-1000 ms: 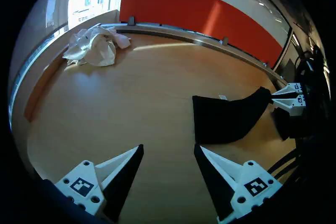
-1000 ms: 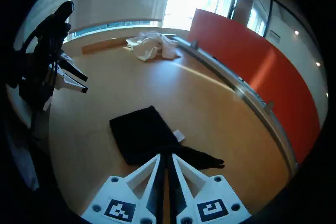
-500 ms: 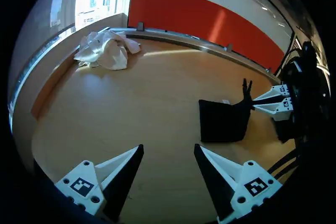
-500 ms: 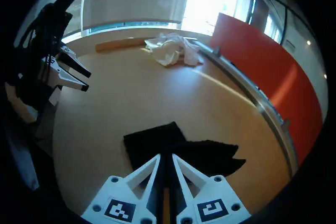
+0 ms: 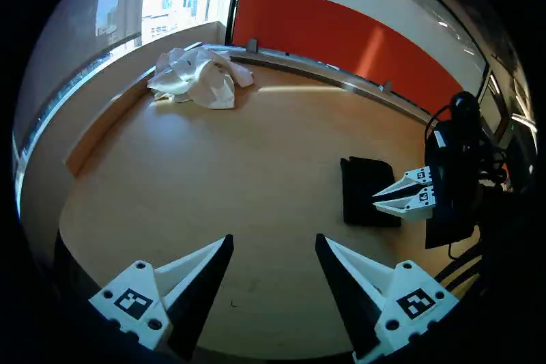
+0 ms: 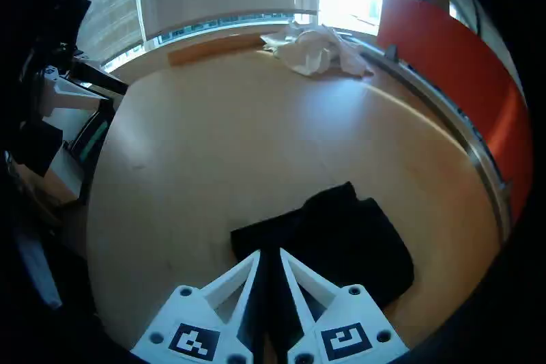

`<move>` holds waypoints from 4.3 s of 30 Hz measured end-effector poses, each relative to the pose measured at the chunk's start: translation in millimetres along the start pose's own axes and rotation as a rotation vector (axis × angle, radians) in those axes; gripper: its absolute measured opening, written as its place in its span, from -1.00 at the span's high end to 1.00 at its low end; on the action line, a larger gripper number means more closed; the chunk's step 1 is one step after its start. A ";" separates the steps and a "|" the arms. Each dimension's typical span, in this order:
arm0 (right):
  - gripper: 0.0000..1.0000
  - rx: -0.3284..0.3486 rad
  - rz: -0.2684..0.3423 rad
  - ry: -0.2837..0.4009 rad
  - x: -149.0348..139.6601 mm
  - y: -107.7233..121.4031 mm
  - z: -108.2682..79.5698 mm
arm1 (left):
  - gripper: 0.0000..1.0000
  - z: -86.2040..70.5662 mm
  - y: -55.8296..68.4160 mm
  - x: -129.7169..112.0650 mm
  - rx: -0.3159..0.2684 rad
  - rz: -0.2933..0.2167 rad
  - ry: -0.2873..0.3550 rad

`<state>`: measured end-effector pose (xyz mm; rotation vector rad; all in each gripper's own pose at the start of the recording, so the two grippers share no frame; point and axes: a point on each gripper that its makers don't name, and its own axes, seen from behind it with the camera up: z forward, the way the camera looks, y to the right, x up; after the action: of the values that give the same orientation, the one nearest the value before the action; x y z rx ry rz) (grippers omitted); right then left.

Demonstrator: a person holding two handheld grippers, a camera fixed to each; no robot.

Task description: Fold towel

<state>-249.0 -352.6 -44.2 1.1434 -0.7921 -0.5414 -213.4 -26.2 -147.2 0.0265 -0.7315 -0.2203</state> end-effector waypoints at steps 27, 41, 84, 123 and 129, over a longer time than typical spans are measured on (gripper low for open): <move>-0.40 -0.087 0.102 -0.006 -30.9 8.3 -29.5 | -0.77 9.3 3.1 3.4 -0.017 0.003 -0.006; -0.40 -0.140 0.186 -0.031 -70.0 4.1 -50.4 | -0.77 12.8 15.0 3.0 -0.039 0.019 -0.012; 0.89 -0.213 0.235 -0.002 -72.8 19.6 -57.3 | -0.77 11.1 18.6 1.3 -0.056 0.021 -0.009; 0.89 -0.396 0.103 0.206 58.8 94.2 -192.8 | -0.78 11.5 55.2 49.5 -0.148 0.076 0.069; 0.89 -0.423 0.137 0.227 53.4 110.1 -215.4 | -0.77 14.5 64.9 52.0 -0.162 0.096 0.065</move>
<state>-48.2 -228.5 31.1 0.7373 -0.5221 -0.4288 -173.1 27.1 -95.6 -0.1545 -0.6469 -0.1858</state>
